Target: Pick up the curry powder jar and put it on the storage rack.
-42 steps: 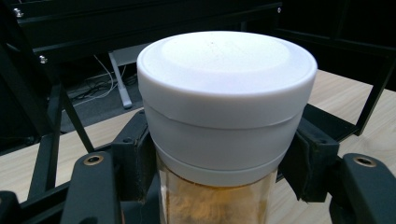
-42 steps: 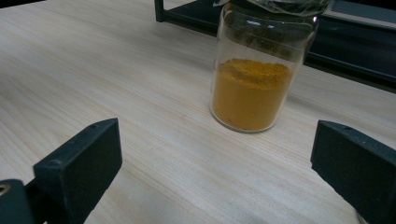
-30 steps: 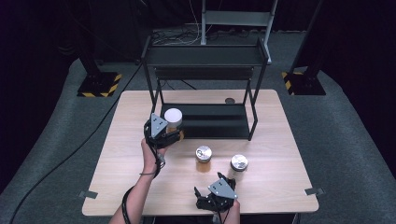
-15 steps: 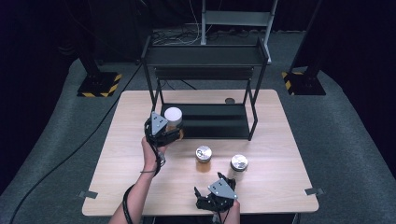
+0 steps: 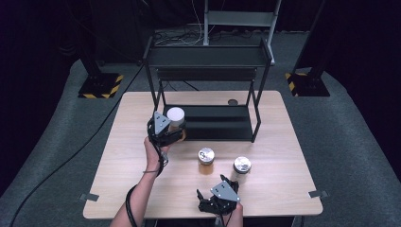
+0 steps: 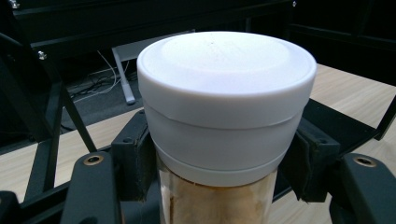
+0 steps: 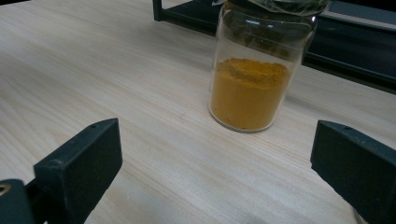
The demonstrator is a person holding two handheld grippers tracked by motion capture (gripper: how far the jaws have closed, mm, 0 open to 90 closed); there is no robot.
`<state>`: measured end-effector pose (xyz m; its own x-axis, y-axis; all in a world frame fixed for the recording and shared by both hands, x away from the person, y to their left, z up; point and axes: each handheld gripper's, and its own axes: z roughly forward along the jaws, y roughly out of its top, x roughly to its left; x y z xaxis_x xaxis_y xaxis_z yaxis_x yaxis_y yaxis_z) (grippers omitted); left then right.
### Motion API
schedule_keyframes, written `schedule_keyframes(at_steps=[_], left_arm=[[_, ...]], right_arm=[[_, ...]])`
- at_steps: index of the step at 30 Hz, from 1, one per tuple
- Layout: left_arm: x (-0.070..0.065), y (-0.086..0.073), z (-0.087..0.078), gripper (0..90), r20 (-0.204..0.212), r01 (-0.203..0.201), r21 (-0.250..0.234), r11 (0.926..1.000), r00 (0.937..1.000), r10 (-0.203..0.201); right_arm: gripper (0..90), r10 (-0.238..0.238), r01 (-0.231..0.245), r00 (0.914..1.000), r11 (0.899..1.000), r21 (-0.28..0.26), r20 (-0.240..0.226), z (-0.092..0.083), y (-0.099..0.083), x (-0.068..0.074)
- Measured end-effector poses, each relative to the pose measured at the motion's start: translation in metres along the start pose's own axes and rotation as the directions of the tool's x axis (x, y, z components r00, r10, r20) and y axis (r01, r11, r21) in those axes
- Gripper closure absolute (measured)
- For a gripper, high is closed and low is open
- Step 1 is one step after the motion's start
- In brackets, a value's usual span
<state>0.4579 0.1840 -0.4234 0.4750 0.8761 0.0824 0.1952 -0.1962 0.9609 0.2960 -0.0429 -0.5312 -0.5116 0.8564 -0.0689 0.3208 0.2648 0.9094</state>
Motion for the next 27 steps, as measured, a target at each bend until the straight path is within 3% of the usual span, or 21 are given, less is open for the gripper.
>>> schedule_keyframes(at_steps=[27], left_arm=[[0.007,-0.007,0.016,35.2,-0.010,0.032,0.021,0.9993,0.9994,-0.032]], right_arm=[[1.6,-0.002,0.002,1.0000,1.000,0.000,-0.004,0.000,0.000,0.000]])
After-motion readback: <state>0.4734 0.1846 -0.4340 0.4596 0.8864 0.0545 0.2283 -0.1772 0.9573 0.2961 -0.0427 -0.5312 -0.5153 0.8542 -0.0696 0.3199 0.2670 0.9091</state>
